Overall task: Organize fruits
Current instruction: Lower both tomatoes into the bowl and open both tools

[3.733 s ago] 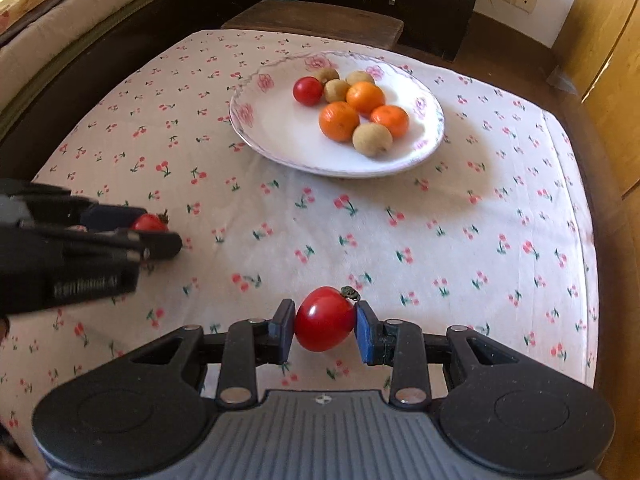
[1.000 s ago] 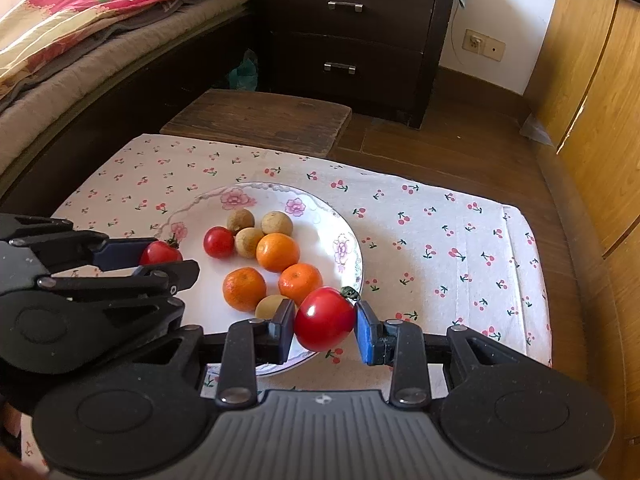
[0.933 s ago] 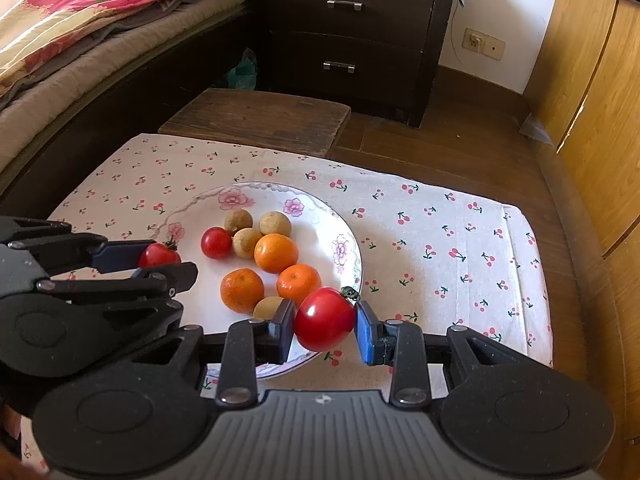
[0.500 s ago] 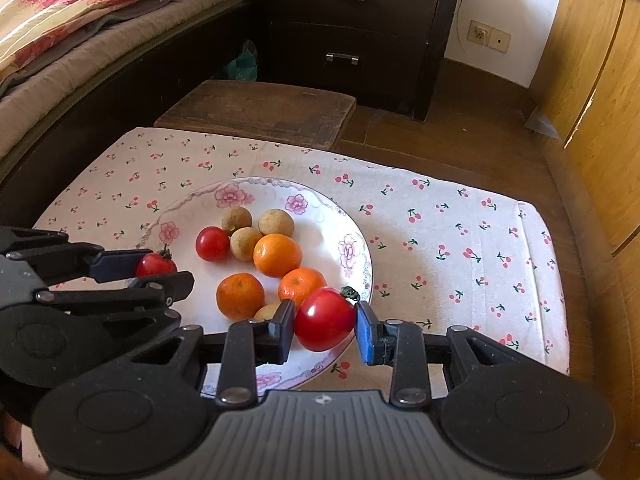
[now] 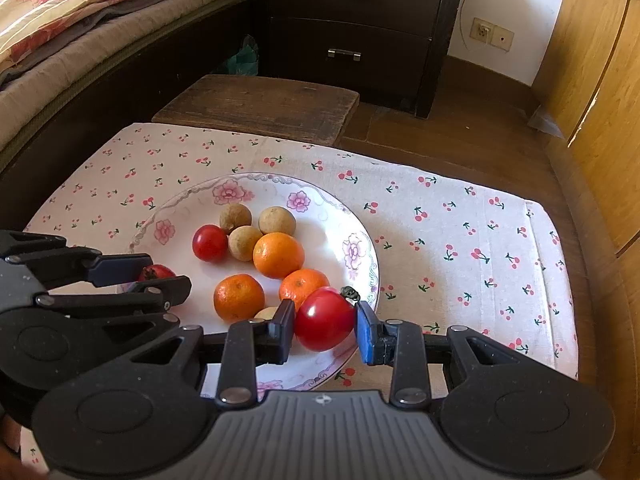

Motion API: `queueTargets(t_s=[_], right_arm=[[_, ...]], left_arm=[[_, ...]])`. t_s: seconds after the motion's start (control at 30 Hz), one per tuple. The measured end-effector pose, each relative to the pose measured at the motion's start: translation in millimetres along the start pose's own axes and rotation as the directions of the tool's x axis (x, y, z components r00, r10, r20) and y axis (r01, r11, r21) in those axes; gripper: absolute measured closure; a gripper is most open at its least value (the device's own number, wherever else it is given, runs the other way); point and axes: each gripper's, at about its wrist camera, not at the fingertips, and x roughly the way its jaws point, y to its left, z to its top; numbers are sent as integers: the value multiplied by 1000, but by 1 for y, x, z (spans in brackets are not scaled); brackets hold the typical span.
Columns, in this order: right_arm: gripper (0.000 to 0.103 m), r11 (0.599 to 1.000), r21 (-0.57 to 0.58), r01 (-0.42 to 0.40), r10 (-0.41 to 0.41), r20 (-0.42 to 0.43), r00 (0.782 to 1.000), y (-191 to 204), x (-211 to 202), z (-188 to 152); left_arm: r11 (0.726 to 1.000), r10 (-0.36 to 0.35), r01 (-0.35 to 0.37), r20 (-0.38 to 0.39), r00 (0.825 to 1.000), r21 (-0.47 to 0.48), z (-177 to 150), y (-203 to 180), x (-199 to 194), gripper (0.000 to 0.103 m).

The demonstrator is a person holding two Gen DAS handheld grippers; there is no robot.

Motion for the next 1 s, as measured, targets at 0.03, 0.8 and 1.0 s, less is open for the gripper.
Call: queueTargets(t_s=[0.03, 0.8, 1.0], right_arm=[[70, 1000, 0, 0, 0, 0, 1000, 0, 0, 0], [70, 999, 9, -38, 38, 19, 999, 3, 5, 5], [70, 999, 24, -48, 48, 28, 998, 1, 2, 7]], left_arm=[[1000, 1, -1, 0, 1000, 0, 0, 0, 0, 68], [1000, 7, -7, -9, 1000, -30, 2, 5, 5, 65], [999, -1, 1, -3, 1000, -43, 3, 7, 3, 65]])
